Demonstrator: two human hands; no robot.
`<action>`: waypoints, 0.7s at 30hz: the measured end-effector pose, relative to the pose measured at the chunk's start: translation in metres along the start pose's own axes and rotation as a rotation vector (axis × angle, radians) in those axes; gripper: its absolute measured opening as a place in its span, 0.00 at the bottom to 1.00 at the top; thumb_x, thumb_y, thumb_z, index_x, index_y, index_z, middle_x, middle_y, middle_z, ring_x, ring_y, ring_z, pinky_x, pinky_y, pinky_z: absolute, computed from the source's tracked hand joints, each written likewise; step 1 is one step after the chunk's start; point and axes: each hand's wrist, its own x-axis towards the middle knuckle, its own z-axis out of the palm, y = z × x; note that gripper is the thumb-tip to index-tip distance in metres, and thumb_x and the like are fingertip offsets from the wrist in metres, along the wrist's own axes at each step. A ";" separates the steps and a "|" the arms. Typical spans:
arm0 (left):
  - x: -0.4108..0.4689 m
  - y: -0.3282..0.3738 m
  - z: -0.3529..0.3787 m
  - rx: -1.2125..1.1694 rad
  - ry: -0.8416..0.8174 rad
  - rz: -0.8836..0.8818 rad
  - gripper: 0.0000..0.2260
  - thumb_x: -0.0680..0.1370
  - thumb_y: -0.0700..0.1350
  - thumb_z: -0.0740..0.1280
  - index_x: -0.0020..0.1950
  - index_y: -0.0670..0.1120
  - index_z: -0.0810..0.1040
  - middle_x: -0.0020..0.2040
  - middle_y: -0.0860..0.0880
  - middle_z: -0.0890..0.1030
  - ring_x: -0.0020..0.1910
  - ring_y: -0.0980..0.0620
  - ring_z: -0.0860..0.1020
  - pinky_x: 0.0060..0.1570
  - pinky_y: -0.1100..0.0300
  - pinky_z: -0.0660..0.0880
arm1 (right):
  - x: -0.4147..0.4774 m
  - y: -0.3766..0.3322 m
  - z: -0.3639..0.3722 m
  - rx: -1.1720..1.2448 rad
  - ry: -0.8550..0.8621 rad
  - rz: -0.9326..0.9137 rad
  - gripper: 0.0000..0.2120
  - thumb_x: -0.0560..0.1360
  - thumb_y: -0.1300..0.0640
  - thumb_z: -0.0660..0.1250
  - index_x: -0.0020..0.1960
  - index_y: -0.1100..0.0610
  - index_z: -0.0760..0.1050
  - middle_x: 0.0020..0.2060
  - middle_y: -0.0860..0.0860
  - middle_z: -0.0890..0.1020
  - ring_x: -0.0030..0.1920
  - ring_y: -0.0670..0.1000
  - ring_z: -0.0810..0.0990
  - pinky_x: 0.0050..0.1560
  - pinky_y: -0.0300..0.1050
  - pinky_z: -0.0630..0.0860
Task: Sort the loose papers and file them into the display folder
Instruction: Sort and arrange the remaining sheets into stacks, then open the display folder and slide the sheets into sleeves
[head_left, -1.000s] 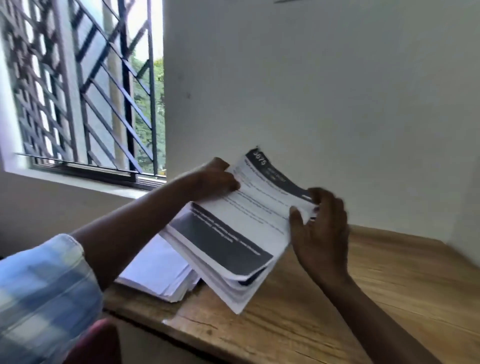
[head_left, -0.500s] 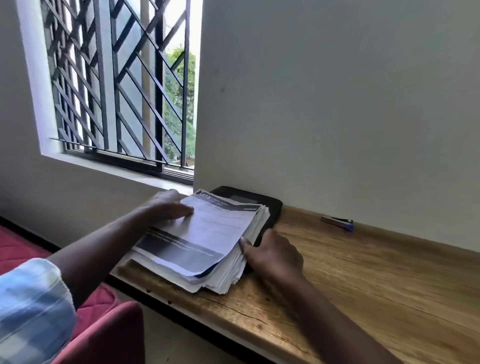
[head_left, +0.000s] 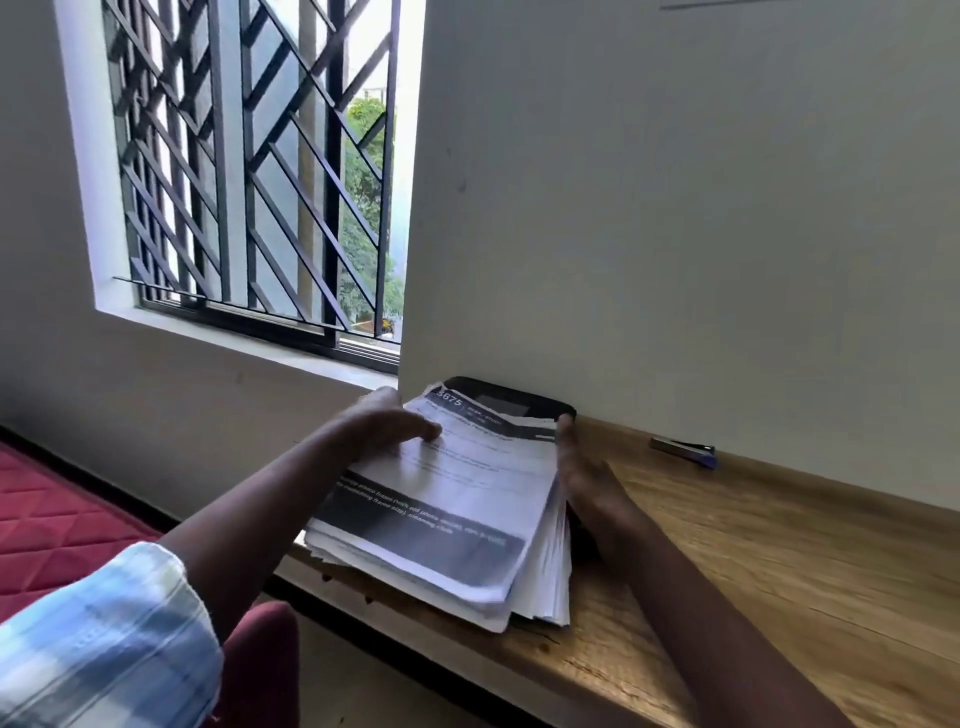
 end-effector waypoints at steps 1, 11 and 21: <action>0.001 0.001 0.003 -0.070 -0.028 -0.003 0.20 0.73 0.58 0.78 0.49 0.44 0.77 0.43 0.46 0.79 0.36 0.51 0.73 0.32 0.61 0.66 | 0.003 0.002 -0.005 0.125 -0.027 0.016 0.52 0.65 0.14 0.49 0.68 0.52 0.78 0.65 0.50 0.81 0.62 0.54 0.81 0.64 0.48 0.75; -0.020 0.082 0.081 -0.593 -0.425 0.142 0.17 0.74 0.33 0.72 0.63 0.37 0.78 0.54 0.37 0.86 0.51 0.37 0.86 0.52 0.42 0.83 | 0.019 0.065 -0.116 0.386 0.042 0.119 0.13 0.74 0.67 0.74 0.58 0.65 0.82 0.50 0.61 0.87 0.47 0.61 0.87 0.50 0.55 0.84; -0.032 0.191 0.237 -0.452 -0.517 0.518 0.21 0.72 0.43 0.78 0.64 0.43 0.82 0.61 0.46 0.85 0.60 0.47 0.84 0.65 0.47 0.78 | 0.009 0.125 -0.283 -0.435 0.477 0.134 0.25 0.72 0.42 0.76 0.56 0.62 0.77 0.53 0.60 0.83 0.52 0.60 0.82 0.46 0.48 0.74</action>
